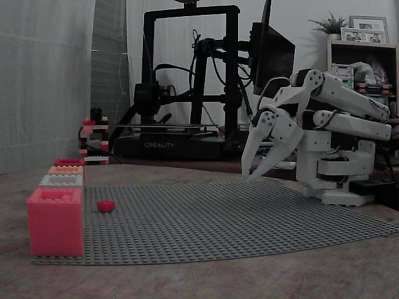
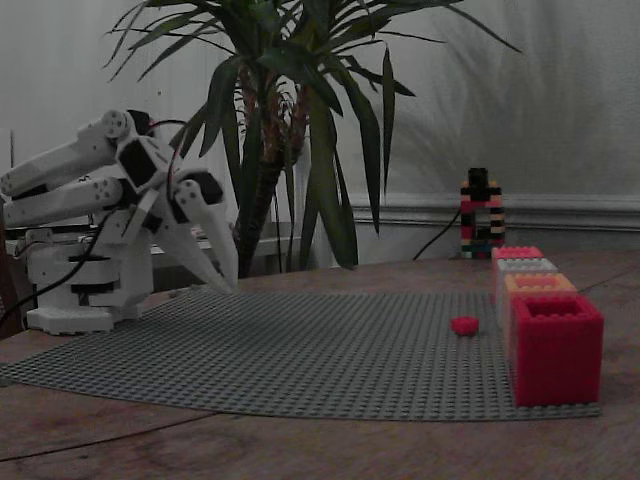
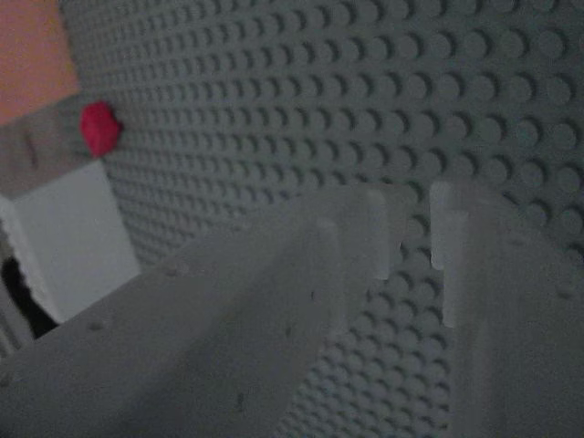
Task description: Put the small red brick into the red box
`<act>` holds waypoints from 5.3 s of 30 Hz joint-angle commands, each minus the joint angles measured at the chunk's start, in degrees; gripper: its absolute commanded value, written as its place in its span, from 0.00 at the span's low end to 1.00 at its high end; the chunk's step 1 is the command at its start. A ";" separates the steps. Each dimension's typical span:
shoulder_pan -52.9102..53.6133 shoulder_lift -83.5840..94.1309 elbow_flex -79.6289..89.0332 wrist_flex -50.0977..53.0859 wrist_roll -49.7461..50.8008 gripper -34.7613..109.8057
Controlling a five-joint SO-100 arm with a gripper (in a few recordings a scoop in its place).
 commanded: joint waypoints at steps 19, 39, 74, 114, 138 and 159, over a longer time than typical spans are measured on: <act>1.05 -8.44 -5.10 -5.10 -0.79 0.24; 0.09 -74.36 -47.72 -37.18 -60.91 0.30; -3.34 -114.61 -86.04 -28.12 -70.84 0.40; -2.90 -126.39 -97.38 -29.09 -68.20 0.40; -4.92 -127.53 -97.56 -27.25 -66.27 0.34; -5.27 -126.83 -98.09 -27.16 -65.57 0.24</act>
